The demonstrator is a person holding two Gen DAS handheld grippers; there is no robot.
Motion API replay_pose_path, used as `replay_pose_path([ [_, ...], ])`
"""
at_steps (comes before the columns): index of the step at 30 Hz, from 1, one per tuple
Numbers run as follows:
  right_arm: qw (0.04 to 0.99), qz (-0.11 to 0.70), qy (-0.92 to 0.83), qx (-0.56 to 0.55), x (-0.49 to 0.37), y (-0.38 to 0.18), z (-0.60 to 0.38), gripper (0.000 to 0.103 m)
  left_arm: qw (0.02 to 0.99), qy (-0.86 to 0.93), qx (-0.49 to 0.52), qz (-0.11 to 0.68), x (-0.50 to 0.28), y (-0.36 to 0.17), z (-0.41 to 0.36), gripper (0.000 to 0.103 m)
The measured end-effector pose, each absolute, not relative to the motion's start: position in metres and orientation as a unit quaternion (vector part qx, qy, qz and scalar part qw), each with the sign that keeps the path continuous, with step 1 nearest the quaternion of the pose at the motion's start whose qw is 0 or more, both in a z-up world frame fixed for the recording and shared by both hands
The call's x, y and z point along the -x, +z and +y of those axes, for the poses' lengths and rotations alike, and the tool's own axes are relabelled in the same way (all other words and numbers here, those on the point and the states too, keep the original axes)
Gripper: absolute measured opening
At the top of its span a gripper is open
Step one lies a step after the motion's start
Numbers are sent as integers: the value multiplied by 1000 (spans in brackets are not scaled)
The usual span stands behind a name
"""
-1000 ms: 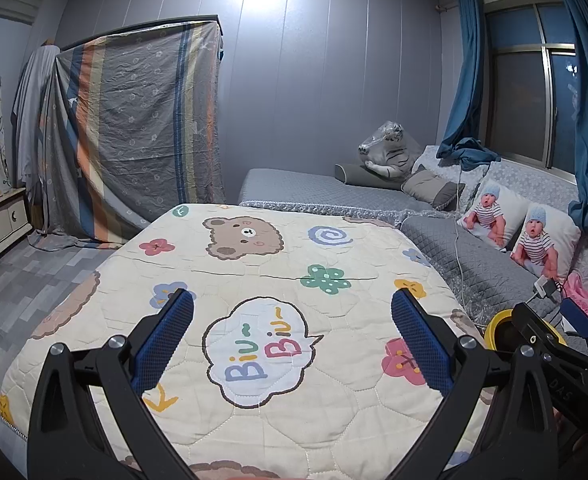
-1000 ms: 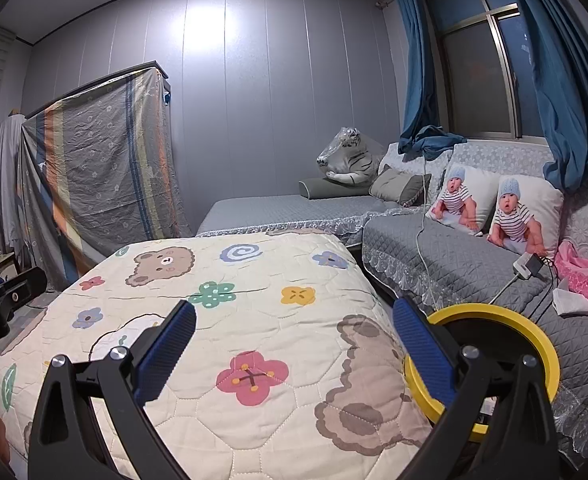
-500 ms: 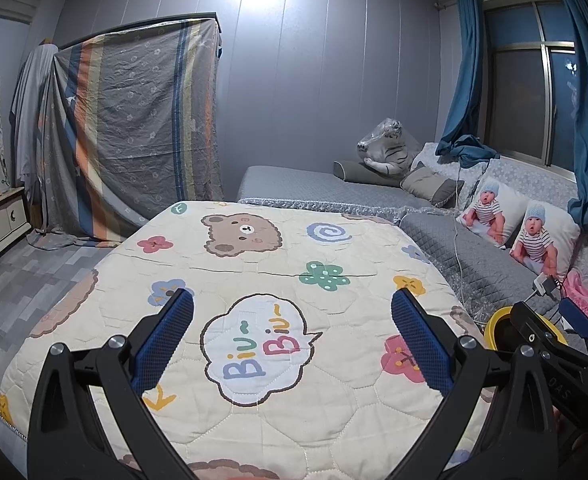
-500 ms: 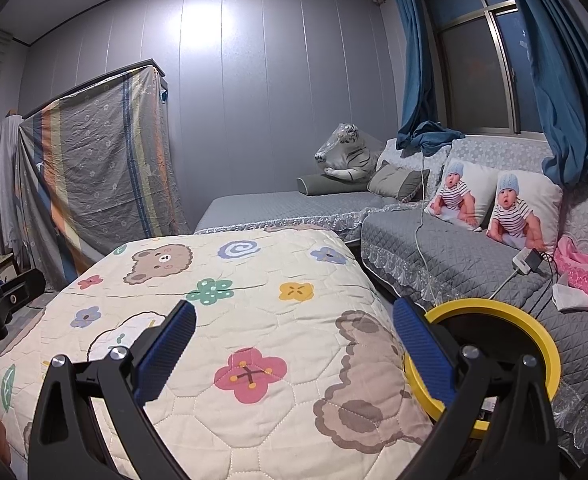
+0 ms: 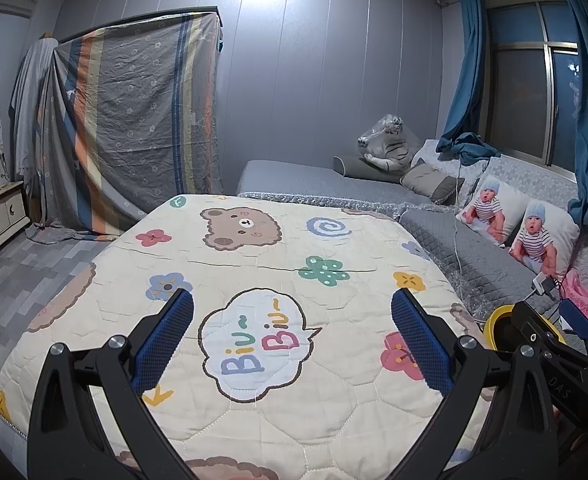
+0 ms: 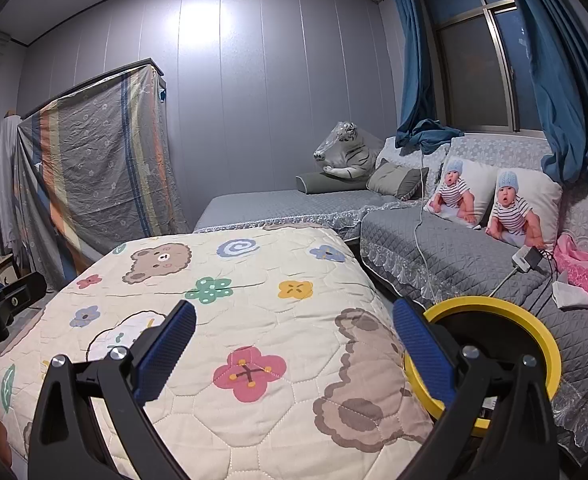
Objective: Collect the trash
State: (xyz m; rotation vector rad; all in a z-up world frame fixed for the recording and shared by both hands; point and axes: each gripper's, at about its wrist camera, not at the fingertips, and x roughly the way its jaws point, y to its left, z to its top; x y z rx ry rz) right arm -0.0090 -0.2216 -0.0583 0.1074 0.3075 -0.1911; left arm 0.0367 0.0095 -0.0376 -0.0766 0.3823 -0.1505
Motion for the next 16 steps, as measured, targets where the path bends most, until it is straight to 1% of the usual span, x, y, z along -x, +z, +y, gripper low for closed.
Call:
replay_pose_path([
  [16, 981, 158, -96, -59, 7, -59, -223, 95, 976, -81, 42, 196, -40, -41, 9, 95],
])
